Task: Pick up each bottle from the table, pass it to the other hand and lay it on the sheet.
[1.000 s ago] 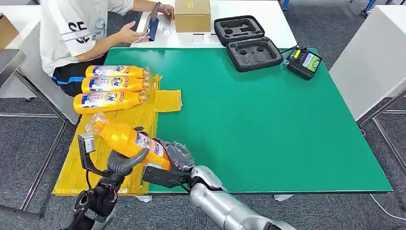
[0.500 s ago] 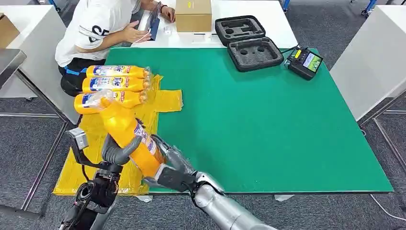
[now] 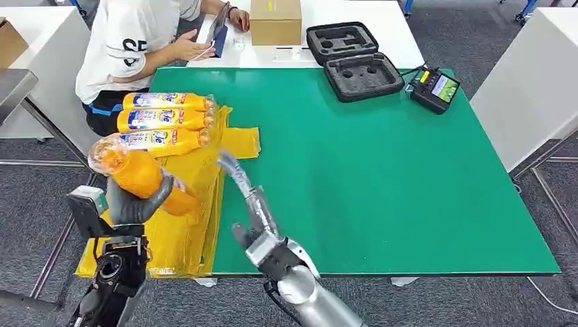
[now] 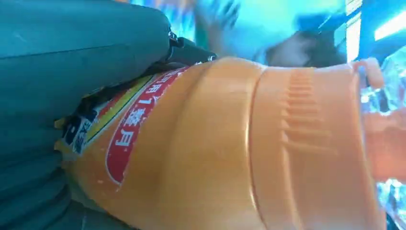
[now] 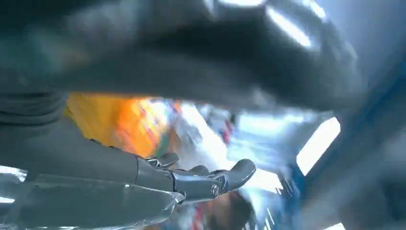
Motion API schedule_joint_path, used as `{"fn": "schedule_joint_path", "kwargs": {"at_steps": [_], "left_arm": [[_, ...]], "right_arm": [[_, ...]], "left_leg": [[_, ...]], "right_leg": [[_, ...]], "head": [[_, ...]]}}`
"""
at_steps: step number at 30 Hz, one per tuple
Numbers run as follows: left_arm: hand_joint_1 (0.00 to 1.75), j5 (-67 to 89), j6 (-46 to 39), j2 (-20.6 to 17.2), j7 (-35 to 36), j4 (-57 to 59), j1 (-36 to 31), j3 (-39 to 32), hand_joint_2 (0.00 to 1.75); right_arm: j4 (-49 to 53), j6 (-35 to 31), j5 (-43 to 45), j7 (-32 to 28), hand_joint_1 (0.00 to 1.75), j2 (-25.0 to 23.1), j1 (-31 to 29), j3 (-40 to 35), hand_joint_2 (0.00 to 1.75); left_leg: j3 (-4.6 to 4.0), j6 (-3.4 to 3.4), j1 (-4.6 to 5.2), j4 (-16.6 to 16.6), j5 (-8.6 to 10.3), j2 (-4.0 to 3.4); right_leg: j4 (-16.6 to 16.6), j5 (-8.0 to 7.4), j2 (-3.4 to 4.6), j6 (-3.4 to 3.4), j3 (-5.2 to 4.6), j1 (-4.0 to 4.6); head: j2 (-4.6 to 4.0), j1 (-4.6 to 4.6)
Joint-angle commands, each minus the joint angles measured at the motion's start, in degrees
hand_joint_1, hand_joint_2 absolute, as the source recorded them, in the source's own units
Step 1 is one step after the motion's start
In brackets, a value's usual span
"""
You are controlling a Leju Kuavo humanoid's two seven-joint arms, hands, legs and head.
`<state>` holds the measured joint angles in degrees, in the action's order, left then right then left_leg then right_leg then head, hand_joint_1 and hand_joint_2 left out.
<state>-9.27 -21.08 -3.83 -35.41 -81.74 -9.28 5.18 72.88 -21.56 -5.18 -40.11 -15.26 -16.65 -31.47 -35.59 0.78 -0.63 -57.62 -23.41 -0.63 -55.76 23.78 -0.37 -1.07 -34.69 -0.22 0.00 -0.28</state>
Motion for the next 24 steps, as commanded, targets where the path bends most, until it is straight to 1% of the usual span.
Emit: {"fn": "schedule_joint_path", "kwargs": {"at_steps": [1, 2, 3, 5, 6, 7, 8, 9, 10, 11, 12, 13, 14, 16, 17, 18, 19, 20, 22, 24], "left_arm": [[1.75, 15.53, -7.22, -3.8, -1.97, 6.12, -2.87, -3.36, 1.75], [1.75, 15.53, -7.22, -3.8, -1.97, 6.12, -2.87, -3.36, 1.75], [1.75, 15.53, -7.22, -3.8, -1.97, 6.12, -2.87, -3.36, 1.75], [1.75, 23.06, -10.9, -3.96, -1.65, 6.97, -3.81, -2.99, 1.75], [1.75, 30.22, -14.37, -4.91, -0.03, 8.37, -4.55, -2.22, 1.75], [1.75, 34.53, -15.41, -5.56, 1.66, 8.85, -5.22, -1.89, 1.75], [1.75, 42.76, -15.1, -7.43, 6.25, 10.9, -6.54, -0.54, 1.75], [1.75, 49.3, -14.85, -8.43, 9.33, 11.45, -7.41, 0.23, 1.75], [1.75, 53.16, -13.46, -9.33, 11.18, 12.24, -8.12, 0.87, 1.75], [1.75, 59.83, -10.08, -10.41, 14.97, 12.84, -9.07, 2.33, 1.75], [1.75, 61.91, -7.1, -10.97, 15.74, 13.77, -10.32, 3.6, 1.75], [1.75, 66.69, -3.04, -12.1, 17.81, 14.52, -11.41, 5.77, 1.75], [1.75, 66.82, -0.23, -12.02, 16.95, 15.57, -12.45, 6.9, 1.75], [1.75, 68.77, 5.12, -12.99, 16.6, 18.0, -13.99, 9.99, 1.75], [1.75, 70.12, 9.38, -13.85, 16.17, 19.92, -15.1, 12.51, 1.75], [1.75, 70.12, 9.38, -13.85, 16.17, 19.92, -15.1, 12.51, 1.75], [1.75, 70.64, 10.45, -13.79, 15.46, 22.23, -16.0, 13.99, 1.75], [1.75, 70.69, 11.54, -13.7, 14.99, 23.23, -16.44, 14.77, 1.75], [1.75, 70.69, 11.54, -13.7, 14.99, 23.23, -16.44, 14.77, 1.75], [1.75, 70.69, 11.54, -13.7, 14.99, 23.23, -16.44, 14.77, 1.75]], "right_arm": [[11.47, -4.36, 0.14, 0.11, 0.0, 3.61, 1.76, -3.17, 0.0], [11.47, -4.36, 0.14, 0.11, 0.0, 3.61, 1.76, -3.17, 0.0], [11.47, -4.36, 0.14, 0.11, 0.0, 3.61, 1.76, -3.17, 0.0], [9.92, -5.22, -1.16, 0.11, 0.0, 4.15, 1.26, -4.49, 0.0], [9.43, -4.58, -0.38, 0.11, 0.0, 4.04, 1.23, -4.64, 0.0], [8.89, -4.92, -0.88, 0.11, 0.0, 4.02, 1.06, -4.99, 0.0], [9.06, -5.39, -0.79, 0.11, 0.0, 4.01, 1.11, -5.27, 0.0], [8.98, -4.65, -0.22, 0.11, 0.0, 4.09, 1.2, -5.25, 0.0], [9.03, -5.17, -0.65, 0.11, 0.0, 4.18, 1.14, -5.45, 0.0], [8.42, -4.11, -0.18, 0.11, 0.0, 4.14, 1.04, -5.35, 0.0], [7.56, -3.73, -0.29, 0.11, 0.0, 3.91, 0.71, -5.04, 1.75], [6.53, -2.53, 0.24, 0.11, 0.0, 3.58, 0.43, -4.72, 1.75], [4.97, -1.43, 0.23, 0.11, 0.0, 3.09, 0.08, -4.32, 1.75], [4.08, 0.15, 0.13, 0.11, 0.0, 2.76, -0.1, -4.68, 1.75], [3.71, 1.37, 0.13, 0.11, 0.0, 2.55, -0.17, -5.15, 1.75], [3.71, 1.37, 0.13, 0.11, 0.0, 2.55, -0.17, -5.15, 1.75], [2.96, 1.61, -0.52, 0.11, 0.0, 2.31, -0.42, -6.1, 1.75], [2.53, 1.82, -0.58, 0.11, 0.0, 2.16, -0.53, -6.35, 1.75], [2.53, 1.82, -0.58, 0.11, 0.0, 2.16, -0.53, -6.35, 1.75], [2.53, 1.82, -0.58, 0.11, 0.0, 2.16, -0.53, -6.35, 1.75]], "left_leg": [[0.11, -0.02, 0.0, 0.06, 0.0, 0.08], [0.28, -0.04, -0.01, 0.08, -0.05, 0.13], [0.25, -0.04, -0.01, 0.06, -0.06, 0.08], [0.11, -0.02, -0.01, 0.04, -0.01, 0.08], [0.24, -0.03, -0.02, 0.06, -0.04, 0.15], [0.13, -0.02, -0.03, 0.05, 0.0, 0.1], [0.25, -0.03, -0.03, 0.06, -0.04, 0.18], [0.23, -0.03, -0.03, 0.07, -0.02, 0.17], [0.15, -0.03, -0.02, 0.05, 0.01, 0.13], [0.25, -0.04, -0.04, 0.05, -0.03, 0.16], [0.17, -0.03, -0.03, 0.05, 0.0, 0.15], [0.15, -0.03, -0.04, 0.05, 0.01, 0.14], [0.24, -0.05, -0.05, 0.05, -0.01, 0.22], [0.16, -0.03, -0.04, 0.05, 0.03, 0.2], [0.27, -0.04, -0.03, 0.07, 0.0, 0.24], [0.21, -0.03, -0.02, 0.08, 0.02, 0.2], [0.17, -0.02, -0.02, 0.06, 0.02, 0.16], [0.31, -0.03, -0.03, 0.08, -0.03, 0.19], [0.18, -0.02, -0.01, 0.06, 0.01, 0.13], [0.26, -0.03, -0.03, 0.06, -0.03, 0.14]], "right_leg": [[0.04, 0.03, -0.04, 0.02, 0.12, -0.01], [0.05, 0.09, -0.07, 0.03, 0.29, 0.0], [0.04, 0.08, -0.01, 0.03, 0.23, 0.01], [0.03, 0.04, -0.05, 0.02, 0.09, 0.01], [0.05, 0.09, -0.09, 0.03, 0.24, 0.02], [0.05, 0.03, -0.07, 0.02, 0.12, 0.03], [0.05, 0.1, -0.12, 0.03, 0.27, 0.03], [0.05, 0.08, -0.12, 0.02, 0.23, 0.02], [0.03, 0.06, -0.1, 0.03, 0.15, 0.02], [0.03, 0.1, -0.1, 0.04, 0.26, 0.03], [0.03, 0.06, -0.11, 0.04, 0.18, 0.03], [0.04, 0.05, -0.11, 0.04, 0.16, 0.04], [0.03, 0.09, -0.16, 0.05, 0.26, 0.04], [0.04, 0.05, -0.16, 0.03, 0.18, 0.04], [0.05, 0.1, -0.18, 0.04, 0.29, 0.03], [0.04, 0.06, -0.13, 0.03, 0.22, 0.01], [0.04, 0.04, -0.09, 0.03, 0.17, 0.02], [0.04, 0.1, -0.1, 0.03, 0.31, 0.02], [0.03, 0.04, -0.06, 0.02, 0.18, 0.01], [0.04, 0.07, -0.06, 0.03, 0.27, 0.02]], "head": [[0.0, 0.0], [0.0, 0.0], [0.0, 0.0], [0.0, 0.0], [0.0, 0.0], [0.0, 0.0], [0.0, 0.0], [0.0, 0.0], [0.0, 0.02], [0.0, 0.0], [0.0, 0.02], [0.0, 0.0], [0.0, -0.02], [0.0, 0.0], [0.0, 0.02], [0.0, 0.0], [0.0, 0.02], [0.0, 0.0], [0.0, 0.0], [0.0, 0.02]]}}
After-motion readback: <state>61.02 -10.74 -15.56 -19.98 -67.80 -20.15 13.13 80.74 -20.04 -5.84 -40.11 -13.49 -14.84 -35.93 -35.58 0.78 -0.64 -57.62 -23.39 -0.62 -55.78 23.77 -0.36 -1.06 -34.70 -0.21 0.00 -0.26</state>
